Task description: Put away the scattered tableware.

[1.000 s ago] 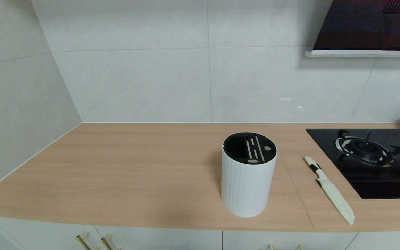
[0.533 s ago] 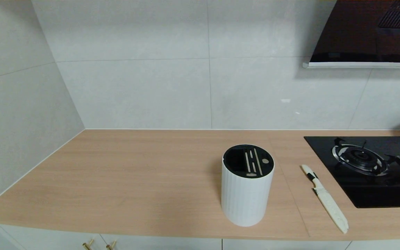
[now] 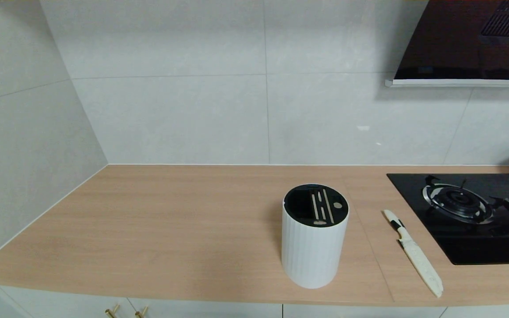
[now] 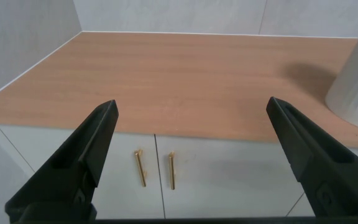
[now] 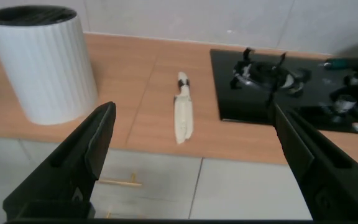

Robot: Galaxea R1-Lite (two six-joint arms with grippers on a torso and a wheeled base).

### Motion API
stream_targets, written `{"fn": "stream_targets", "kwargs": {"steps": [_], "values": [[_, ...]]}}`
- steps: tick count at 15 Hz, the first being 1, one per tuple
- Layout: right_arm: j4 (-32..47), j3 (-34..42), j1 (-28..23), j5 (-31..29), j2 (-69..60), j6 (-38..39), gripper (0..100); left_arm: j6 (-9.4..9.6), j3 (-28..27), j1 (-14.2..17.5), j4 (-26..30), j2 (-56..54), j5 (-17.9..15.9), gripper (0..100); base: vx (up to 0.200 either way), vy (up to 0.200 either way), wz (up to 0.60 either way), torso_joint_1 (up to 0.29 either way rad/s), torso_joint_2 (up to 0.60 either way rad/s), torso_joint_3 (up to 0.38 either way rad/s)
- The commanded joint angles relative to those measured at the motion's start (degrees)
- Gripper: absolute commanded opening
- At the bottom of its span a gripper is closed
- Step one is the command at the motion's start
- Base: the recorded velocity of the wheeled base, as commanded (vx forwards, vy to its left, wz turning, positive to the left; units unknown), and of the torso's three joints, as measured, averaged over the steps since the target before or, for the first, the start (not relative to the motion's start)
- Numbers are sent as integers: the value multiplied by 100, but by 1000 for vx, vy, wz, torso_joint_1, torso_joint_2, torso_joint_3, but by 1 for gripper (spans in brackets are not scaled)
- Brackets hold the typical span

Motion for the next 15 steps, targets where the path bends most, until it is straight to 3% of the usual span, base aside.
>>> {"fn": "stream_targets", "kwargs": {"steps": [1, 9, 11, 15], "values": [[-28, -683, 69, 57, 397, 52, 100, -2, 0, -1, -2, 2, 3, 100, 0, 0, 0, 0, 0, 0], [-169, -2212, 263, 390, 4968, 52, 100, -2, 0, -1, -2, 2, 3, 100, 0, 0, 0, 0, 0, 0], [-591, -2353, 263, 373, 5855, 69, 100, -2, 0, -1, -2, 2, 3, 100, 0, 0, 0, 0, 0, 0], [-2234, -2414, 236, 320, 8220, 78, 100, -2, 0, -1, -2, 2, 3, 100, 0, 0, 0, 0, 0, 0]]}}
